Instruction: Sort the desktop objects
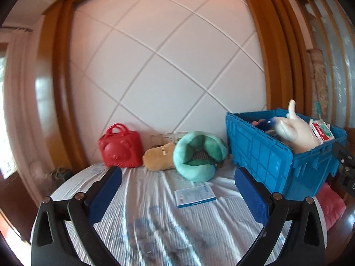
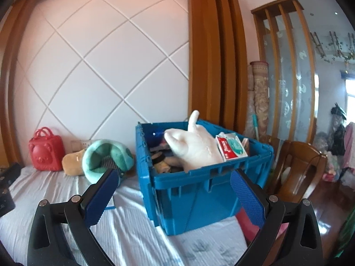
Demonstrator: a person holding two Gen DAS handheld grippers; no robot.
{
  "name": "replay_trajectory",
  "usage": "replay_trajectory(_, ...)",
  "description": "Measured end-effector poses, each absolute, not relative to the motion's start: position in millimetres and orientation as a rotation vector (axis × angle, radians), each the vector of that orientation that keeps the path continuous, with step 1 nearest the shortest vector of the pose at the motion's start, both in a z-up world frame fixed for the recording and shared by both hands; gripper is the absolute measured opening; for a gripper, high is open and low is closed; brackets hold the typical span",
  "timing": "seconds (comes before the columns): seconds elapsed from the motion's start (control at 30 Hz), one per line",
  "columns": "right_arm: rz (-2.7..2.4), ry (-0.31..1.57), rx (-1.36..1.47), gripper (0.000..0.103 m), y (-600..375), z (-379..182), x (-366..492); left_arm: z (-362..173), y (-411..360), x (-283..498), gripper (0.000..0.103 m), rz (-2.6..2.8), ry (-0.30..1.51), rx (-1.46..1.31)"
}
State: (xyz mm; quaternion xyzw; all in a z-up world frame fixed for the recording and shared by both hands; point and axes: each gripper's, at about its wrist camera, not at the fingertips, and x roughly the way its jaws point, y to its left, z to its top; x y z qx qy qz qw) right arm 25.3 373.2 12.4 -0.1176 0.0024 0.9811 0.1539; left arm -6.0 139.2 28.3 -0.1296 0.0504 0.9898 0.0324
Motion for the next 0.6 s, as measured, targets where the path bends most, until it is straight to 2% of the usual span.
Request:
replay_trajectory(0.2, 2.941, 0.038, -0.352, 0.102, 363.4, 15.1, 31.2, 33.0, 110.6, 11.0, 0.103, 3.059, 0.108, -0.407)
replay_trajectory(0.3, 2.992, 0.092, -0.353, 0.102, 353.8, 18.9, 29.5, 38.0, 95.3, 16.7, 0.103, 3.077, 0.141, -0.396)
replay_trajectory(0.6, 3.035, 0.096, -0.405, 0.102, 323.8, 14.0, 21.6, 36.4, 62.2, 16.4, 0.103, 3.110, 0.127, -0.427)
